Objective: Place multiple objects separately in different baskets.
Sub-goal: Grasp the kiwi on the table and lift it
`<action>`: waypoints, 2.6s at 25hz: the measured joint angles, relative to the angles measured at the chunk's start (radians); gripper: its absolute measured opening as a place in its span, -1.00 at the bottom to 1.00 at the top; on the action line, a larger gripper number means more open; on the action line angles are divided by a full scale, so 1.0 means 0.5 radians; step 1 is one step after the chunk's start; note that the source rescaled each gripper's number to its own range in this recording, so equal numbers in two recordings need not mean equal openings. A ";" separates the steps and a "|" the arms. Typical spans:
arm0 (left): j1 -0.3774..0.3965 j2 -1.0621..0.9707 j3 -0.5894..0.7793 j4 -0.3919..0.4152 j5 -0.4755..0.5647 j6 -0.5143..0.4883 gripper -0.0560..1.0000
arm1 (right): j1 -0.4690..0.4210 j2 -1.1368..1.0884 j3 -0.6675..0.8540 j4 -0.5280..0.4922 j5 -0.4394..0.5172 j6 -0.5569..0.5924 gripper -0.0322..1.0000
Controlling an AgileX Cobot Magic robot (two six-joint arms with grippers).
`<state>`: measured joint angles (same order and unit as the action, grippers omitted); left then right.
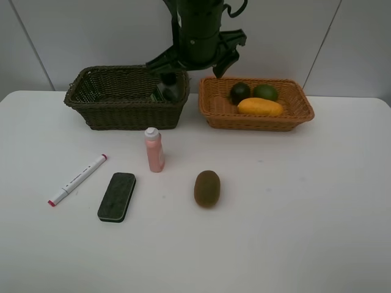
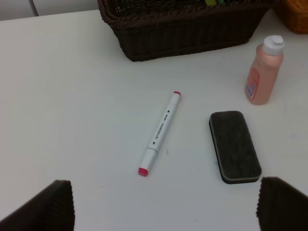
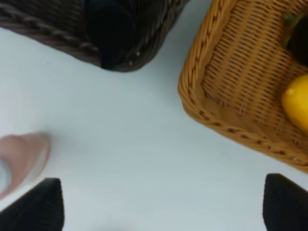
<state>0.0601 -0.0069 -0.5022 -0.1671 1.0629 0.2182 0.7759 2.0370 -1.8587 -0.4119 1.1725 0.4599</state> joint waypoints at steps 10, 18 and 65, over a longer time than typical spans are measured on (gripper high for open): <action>0.000 0.000 0.000 0.000 0.000 0.000 1.00 | 0.000 -0.321 0.731 0.111 -0.382 0.172 1.00; 0.000 0.000 0.000 0.000 0.000 0.000 1.00 | 0.000 -0.321 1.050 0.283 -0.580 0.506 1.00; 0.000 0.000 0.000 0.000 0.000 0.000 1.00 | -0.031 0.081 1.169 0.514 -0.793 0.760 1.00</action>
<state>0.0601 -0.0069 -0.5022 -0.1671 1.0629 0.2182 0.7606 2.0774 -1.2740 -0.1549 0.7761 0.8397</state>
